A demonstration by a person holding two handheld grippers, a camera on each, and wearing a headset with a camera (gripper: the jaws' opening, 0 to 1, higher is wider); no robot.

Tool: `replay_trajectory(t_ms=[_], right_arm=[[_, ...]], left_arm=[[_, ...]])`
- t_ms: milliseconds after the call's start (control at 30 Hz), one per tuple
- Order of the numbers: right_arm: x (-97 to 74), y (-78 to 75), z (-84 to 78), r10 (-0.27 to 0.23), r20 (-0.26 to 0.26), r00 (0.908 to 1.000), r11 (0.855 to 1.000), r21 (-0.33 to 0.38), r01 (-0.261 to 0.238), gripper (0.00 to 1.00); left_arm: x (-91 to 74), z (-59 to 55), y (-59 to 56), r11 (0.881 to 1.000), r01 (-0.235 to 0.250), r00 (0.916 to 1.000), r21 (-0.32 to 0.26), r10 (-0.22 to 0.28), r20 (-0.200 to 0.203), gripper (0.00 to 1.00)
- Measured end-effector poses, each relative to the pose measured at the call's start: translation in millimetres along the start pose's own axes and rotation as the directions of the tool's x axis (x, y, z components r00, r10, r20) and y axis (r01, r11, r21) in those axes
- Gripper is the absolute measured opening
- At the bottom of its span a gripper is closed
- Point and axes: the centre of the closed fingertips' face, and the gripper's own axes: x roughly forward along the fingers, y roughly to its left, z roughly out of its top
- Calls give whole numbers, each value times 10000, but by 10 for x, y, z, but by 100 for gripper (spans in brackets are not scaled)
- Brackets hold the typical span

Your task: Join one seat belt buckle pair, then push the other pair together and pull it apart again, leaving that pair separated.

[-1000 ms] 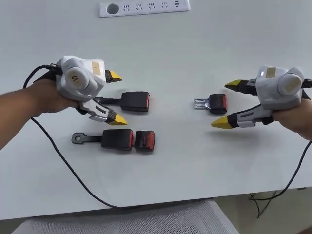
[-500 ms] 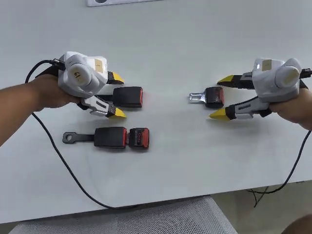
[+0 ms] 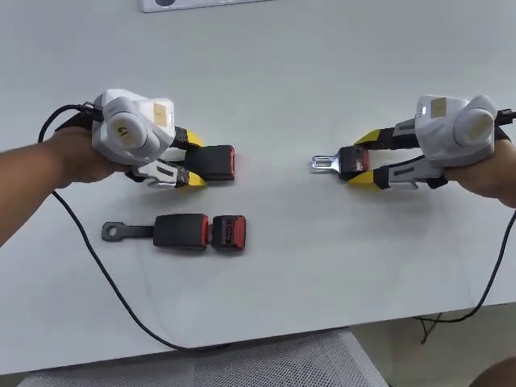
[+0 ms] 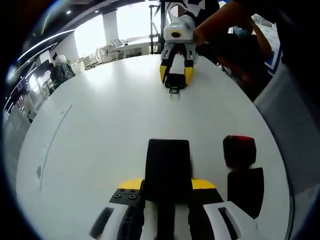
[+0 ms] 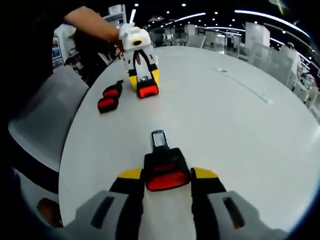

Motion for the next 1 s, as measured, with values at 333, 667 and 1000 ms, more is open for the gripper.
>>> replay_trajectory(t_ms=[333,667,1000], right_arm=[[4,-6,24,113,288,9995,9999,47,-114,35],[132,12,159,67,907,9959,9994,344,-99,35],[400,81,404,189,1371,9904,9985,482,-258,35]], left_arm=[[-51,4,6,9999,49,9998,111,-47,-189,34],[-24,-13,-5,9999,58,9997,139,-55,-248,34],[-4,-27,-22,9998,85,9994,172,-79,-327,34]])
